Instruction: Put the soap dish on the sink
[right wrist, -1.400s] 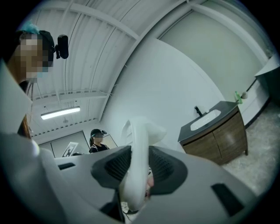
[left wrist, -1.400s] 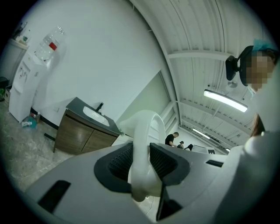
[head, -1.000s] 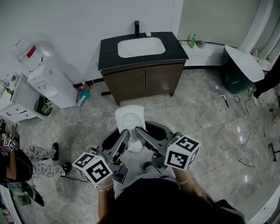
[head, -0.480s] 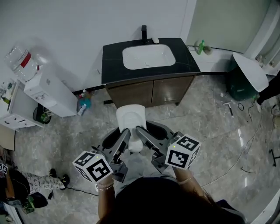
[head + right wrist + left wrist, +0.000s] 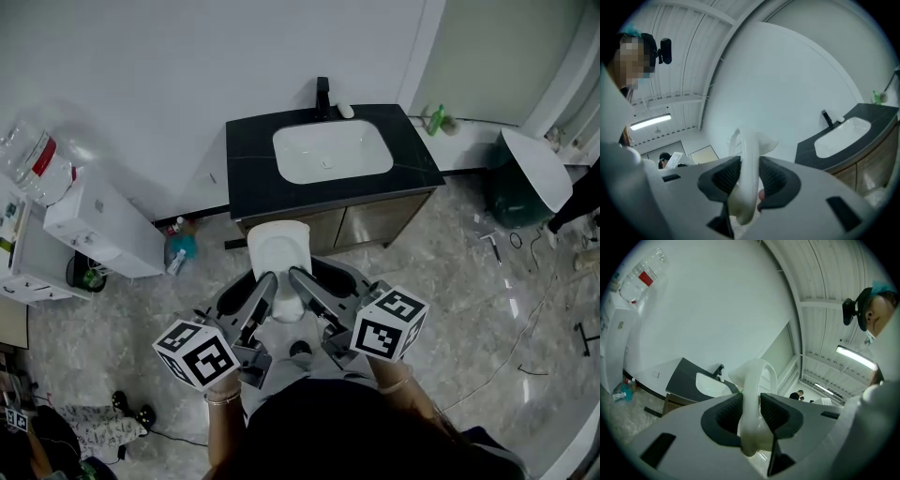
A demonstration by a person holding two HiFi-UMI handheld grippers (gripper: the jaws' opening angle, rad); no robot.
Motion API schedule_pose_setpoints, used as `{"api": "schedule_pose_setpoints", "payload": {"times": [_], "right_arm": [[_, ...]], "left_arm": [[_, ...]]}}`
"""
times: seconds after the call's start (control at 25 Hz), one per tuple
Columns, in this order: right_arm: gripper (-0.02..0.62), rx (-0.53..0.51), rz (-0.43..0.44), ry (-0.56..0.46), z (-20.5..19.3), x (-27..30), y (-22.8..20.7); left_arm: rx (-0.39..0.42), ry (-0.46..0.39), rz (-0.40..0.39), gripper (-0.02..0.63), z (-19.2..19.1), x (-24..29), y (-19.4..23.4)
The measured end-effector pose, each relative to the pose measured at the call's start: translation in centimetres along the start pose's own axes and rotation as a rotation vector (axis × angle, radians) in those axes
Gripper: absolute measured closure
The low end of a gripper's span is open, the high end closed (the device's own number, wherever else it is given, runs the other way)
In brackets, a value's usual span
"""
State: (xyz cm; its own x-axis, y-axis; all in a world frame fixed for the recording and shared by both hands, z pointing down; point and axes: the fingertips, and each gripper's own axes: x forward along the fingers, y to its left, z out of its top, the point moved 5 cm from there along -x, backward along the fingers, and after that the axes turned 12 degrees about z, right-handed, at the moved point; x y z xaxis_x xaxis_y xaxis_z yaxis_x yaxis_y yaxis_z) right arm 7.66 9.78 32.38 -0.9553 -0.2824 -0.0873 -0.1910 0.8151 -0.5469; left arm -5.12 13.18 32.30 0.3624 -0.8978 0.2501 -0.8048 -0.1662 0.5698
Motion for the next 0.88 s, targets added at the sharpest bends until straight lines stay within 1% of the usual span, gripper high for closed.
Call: {"api": "schedule_pose_setpoints", "payload": {"times": [0.24, 0.48, 0.88], "right_arm": [[0.462, 0.028, -0.031, 0.011, 1.0, 3.1, -3.7], [0.462, 0.049, -0.029, 0.024, 2.3, 7.0, -9.0], [0.462, 0.063, 0.007, 0.071, 8.3, 15.9, -19.8]], "left_arm": [[-0.024, 0.028, -0.003, 0.483, 2.1, 3.6, 3.0], [-0.038, 0.035, 0.017, 0.483, 4.4, 8.4, 6.7], [-0.053, 0.016, 0.061, 0.483, 12.2, 19.0, 13.0]]}}
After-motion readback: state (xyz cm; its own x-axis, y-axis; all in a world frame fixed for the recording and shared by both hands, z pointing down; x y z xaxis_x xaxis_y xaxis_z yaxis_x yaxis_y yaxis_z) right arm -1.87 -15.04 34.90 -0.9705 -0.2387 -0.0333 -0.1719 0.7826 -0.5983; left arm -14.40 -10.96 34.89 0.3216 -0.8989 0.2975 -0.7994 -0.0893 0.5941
